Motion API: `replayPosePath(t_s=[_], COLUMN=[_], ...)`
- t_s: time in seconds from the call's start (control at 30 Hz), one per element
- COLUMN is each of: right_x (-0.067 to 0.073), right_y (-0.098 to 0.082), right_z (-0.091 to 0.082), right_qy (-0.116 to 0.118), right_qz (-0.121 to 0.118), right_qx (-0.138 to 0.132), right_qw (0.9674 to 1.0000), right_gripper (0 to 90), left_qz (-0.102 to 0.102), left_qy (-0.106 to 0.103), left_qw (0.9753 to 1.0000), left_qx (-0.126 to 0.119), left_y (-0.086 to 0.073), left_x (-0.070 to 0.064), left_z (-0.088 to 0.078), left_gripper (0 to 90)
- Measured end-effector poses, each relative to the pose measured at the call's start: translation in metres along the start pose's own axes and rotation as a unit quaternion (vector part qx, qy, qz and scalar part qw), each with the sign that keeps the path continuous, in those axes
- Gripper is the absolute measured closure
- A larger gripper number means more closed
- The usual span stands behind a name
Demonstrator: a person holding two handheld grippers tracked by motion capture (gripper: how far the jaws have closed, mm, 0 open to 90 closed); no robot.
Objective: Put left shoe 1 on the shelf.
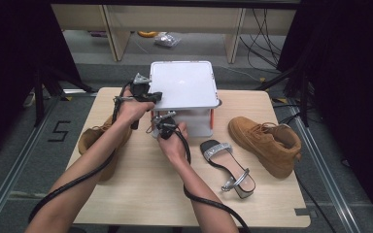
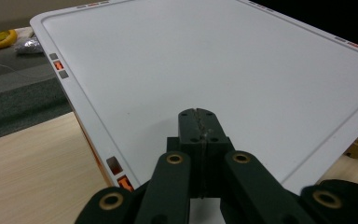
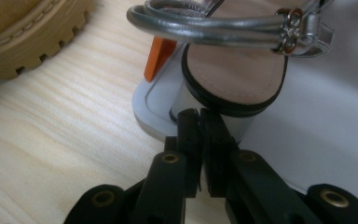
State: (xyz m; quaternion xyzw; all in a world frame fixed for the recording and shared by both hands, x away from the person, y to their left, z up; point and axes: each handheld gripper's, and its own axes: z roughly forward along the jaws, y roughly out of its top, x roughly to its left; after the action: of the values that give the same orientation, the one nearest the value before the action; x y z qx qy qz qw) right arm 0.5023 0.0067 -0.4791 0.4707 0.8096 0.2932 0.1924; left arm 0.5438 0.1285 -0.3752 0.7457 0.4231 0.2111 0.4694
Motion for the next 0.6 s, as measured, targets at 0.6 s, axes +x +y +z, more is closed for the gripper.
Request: replayPosePath(t_s=[0.6], right_x=[-0.018], right_y=[-0.005], right_z=[-0.037], right_qy=[0.020], right_qz=[0.002], right_qx=[0.016], right_qw=[0.9997], right_gripper=[59.7], left_qz=[0.005], left_qy=[0.004], left_qw=[1.0000], left_qx=[-0.002], left_y=[-0.001], left_x=[-0.001], left_z=[-0.001], left_gripper=[89.6])
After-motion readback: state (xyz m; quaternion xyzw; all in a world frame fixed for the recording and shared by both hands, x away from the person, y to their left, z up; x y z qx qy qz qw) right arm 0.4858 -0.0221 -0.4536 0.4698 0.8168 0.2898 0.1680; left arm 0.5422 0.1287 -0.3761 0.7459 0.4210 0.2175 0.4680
